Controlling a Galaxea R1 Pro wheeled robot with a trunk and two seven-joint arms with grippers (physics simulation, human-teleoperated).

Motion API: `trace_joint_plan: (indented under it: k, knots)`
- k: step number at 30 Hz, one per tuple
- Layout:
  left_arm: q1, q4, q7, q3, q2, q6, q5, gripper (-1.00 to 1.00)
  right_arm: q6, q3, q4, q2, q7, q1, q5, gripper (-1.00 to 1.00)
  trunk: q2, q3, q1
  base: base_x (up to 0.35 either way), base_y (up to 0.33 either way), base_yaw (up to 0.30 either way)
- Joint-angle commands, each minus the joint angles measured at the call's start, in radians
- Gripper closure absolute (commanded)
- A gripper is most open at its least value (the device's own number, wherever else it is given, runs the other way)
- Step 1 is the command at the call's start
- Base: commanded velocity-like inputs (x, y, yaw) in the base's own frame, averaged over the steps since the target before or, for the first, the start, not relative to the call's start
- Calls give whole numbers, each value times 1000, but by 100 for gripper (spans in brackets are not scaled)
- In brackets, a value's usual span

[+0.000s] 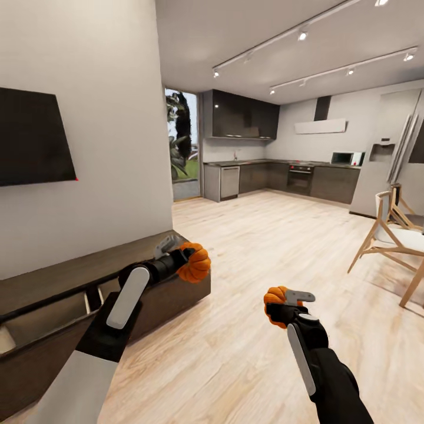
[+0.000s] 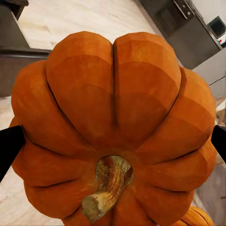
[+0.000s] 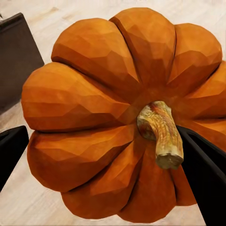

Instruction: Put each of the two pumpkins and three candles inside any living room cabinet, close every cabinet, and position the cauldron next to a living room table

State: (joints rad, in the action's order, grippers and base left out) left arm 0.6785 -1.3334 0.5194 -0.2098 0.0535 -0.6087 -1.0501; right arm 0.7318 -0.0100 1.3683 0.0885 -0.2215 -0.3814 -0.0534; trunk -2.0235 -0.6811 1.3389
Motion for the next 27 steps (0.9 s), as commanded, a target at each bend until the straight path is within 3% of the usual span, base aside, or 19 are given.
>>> trace_joint_plan:
  k: [1, 19, 27]
  knots:
    - [1, -1, 10, -1, 0, 1, -11, 100, 4, -1, 2, 0, -6, -1, -5, 100, -1, 0, 0, 326, 0, 208]
    - [1, 2, 10, -1, 0, 3, -11, 100, 4, -3, 9, -1, -6, -1, -5, 100, -1, 19, 0, 330, -2, 201]
    - [1, 5, 14, 0, 1, 3, -10, 100, 4, -9, 20, -4, -4, -1, -7, 100, -1, 21, 0, 264, -205, 33]
